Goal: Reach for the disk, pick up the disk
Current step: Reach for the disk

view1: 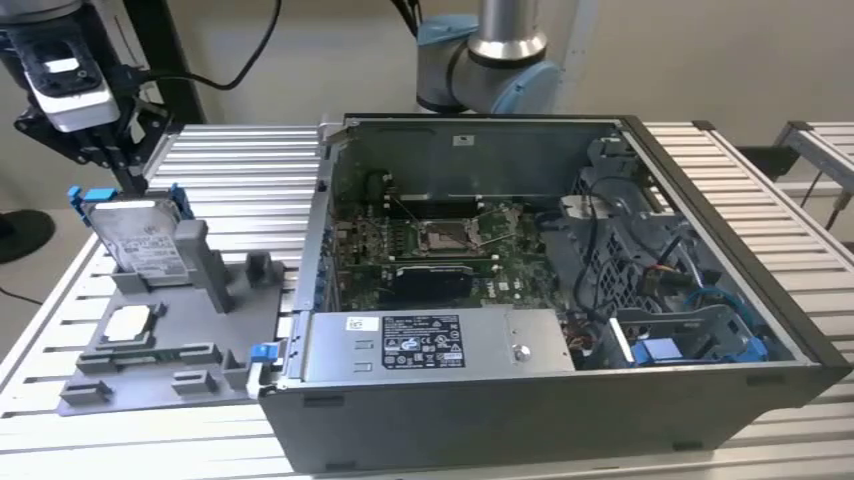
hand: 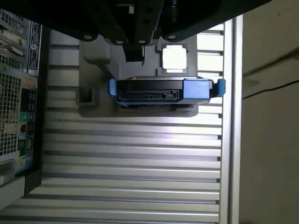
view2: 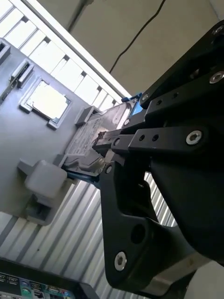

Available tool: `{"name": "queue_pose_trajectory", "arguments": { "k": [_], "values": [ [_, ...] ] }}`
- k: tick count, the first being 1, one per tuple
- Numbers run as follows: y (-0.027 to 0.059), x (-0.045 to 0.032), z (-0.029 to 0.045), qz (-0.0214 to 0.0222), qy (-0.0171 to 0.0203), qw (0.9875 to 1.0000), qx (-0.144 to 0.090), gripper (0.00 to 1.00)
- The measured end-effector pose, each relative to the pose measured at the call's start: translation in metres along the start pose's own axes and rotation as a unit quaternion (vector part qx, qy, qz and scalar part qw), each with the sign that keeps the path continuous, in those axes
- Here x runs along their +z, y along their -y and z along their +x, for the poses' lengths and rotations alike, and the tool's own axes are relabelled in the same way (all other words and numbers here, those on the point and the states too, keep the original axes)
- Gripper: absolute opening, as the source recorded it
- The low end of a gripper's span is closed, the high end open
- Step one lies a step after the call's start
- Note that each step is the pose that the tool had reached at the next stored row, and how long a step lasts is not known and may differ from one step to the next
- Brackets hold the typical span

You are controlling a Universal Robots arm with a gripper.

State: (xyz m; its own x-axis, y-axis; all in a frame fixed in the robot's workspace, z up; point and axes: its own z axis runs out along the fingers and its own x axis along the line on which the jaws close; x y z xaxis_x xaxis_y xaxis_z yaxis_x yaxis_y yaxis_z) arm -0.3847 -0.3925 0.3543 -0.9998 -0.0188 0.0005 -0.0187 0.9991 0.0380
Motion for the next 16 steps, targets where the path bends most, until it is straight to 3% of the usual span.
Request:
{"name": "queue_pose_trajectory", "arguments": {
  "k": [2, 10, 16],
  "values": [
    [-0.0049, 0.0002, 0.0031, 0.0000, 0.0000, 1.0000, 0.000, 0.00],
    [-0.0217, 0.0008, 0.0280, 0.0000, 0.0000, 1.0000, 0.000, 0.00],
    [-0.0246, 0.0009, 0.0494, 0.0000, -0.0001, 1.0000, 0.000, 0.00]
  ]
}}
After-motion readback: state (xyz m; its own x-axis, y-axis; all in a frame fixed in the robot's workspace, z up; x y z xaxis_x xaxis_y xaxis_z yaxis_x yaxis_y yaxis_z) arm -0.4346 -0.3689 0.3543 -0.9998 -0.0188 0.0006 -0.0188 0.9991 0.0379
